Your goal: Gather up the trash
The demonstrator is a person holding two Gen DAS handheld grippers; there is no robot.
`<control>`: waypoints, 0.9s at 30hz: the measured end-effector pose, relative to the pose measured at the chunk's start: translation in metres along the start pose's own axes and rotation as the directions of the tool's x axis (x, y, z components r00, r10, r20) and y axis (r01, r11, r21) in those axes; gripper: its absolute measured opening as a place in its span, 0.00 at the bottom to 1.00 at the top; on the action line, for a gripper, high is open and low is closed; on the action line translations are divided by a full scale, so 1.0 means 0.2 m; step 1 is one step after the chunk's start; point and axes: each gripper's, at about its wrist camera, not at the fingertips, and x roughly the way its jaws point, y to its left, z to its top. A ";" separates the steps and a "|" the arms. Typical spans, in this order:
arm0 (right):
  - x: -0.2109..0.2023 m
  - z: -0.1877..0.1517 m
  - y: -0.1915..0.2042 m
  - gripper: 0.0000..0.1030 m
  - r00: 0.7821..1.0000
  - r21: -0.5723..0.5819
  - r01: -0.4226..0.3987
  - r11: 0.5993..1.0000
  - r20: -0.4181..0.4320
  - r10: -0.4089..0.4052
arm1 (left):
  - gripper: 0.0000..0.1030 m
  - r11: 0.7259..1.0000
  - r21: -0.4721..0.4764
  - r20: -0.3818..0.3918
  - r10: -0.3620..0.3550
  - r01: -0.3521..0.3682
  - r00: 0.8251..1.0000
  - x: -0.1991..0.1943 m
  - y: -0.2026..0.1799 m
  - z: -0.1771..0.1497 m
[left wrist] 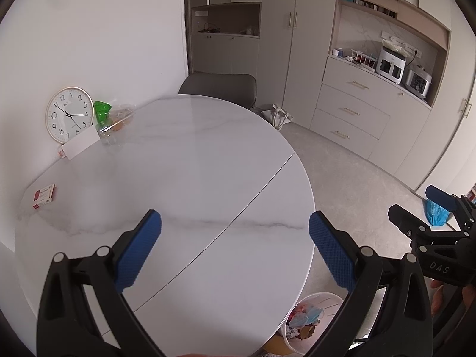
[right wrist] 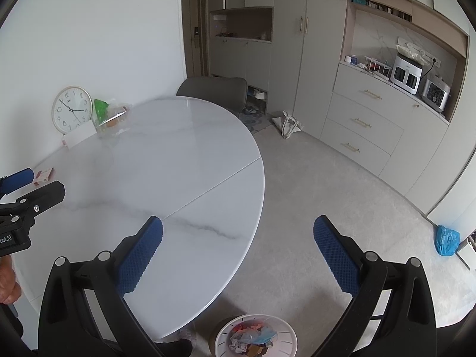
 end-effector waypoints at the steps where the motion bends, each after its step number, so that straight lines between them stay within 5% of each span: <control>1: 0.00 0.00 0.00 0.98 1.000 0.000 0.000 1.000 0.000 0.000 | 0.92 1.000 -0.001 0.000 0.000 0.000 1.000 0.00 0.00 0.00; 27: 0.01 0.00 -0.01 0.98 1.000 -0.002 -0.006 1.000 -0.009 0.006 | 0.92 1.000 0.002 0.008 0.026 -0.026 1.000 0.01 0.01 -0.02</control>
